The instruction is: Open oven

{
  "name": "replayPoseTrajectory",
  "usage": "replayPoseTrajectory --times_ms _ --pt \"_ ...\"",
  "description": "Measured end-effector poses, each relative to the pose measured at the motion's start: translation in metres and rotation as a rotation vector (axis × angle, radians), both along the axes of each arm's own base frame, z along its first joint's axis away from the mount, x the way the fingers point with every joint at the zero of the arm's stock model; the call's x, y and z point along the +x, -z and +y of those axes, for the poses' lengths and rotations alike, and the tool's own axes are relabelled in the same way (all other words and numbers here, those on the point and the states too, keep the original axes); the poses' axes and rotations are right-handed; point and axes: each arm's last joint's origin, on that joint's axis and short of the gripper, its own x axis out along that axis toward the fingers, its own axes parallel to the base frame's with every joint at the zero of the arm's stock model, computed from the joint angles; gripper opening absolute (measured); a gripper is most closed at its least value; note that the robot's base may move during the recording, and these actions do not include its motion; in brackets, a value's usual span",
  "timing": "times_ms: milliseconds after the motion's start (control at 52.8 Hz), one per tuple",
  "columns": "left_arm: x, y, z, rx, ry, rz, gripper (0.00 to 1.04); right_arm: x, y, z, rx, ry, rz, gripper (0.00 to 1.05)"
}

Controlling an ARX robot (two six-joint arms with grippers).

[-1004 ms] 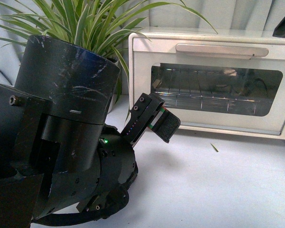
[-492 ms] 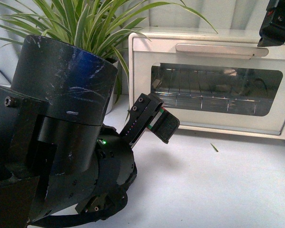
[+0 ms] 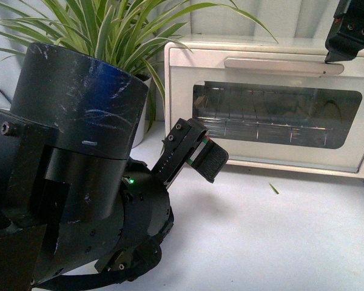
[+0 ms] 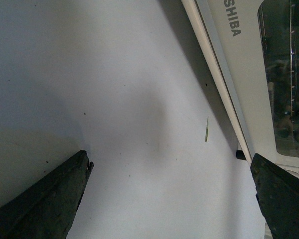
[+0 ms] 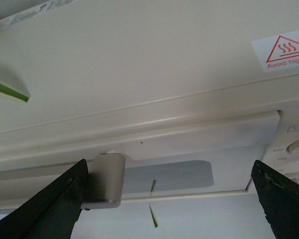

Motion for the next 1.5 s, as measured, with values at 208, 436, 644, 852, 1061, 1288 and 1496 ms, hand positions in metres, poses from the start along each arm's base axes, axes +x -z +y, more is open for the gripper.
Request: replayPoseTrajectory --times_ms 208,436,644,852,1061,1288,1496 --pt "0.0 -0.001 0.0 0.0 -0.002 -0.003 0.98 -0.014 0.004 -0.002 -0.031 -0.06 0.002 0.95" --pt "-0.001 0.001 0.002 0.004 -0.007 0.004 0.98 -0.04 0.021 -0.005 -0.03 -0.133 -0.006 0.95" --pt "-0.001 0.001 0.003 0.004 -0.008 0.003 0.98 -0.06 0.046 -0.006 -0.042 -0.202 0.016 0.95" --pt "-0.003 0.001 0.007 0.012 -0.01 0.002 0.98 -0.078 0.058 -0.006 -0.032 -0.25 0.053 0.95" --pt "-0.007 -0.002 0.011 0.058 -0.005 -0.013 0.98 -0.1 0.039 -0.009 0.031 -0.259 0.001 0.95" --pt "-0.012 0.0 0.014 0.151 0.019 -0.036 0.98 -0.111 0.022 -0.021 0.087 -0.204 -0.064 0.95" --pt "-0.014 0.001 0.013 0.236 0.033 -0.06 0.98 -0.11 0.022 -0.03 0.1 -0.165 -0.066 0.95"
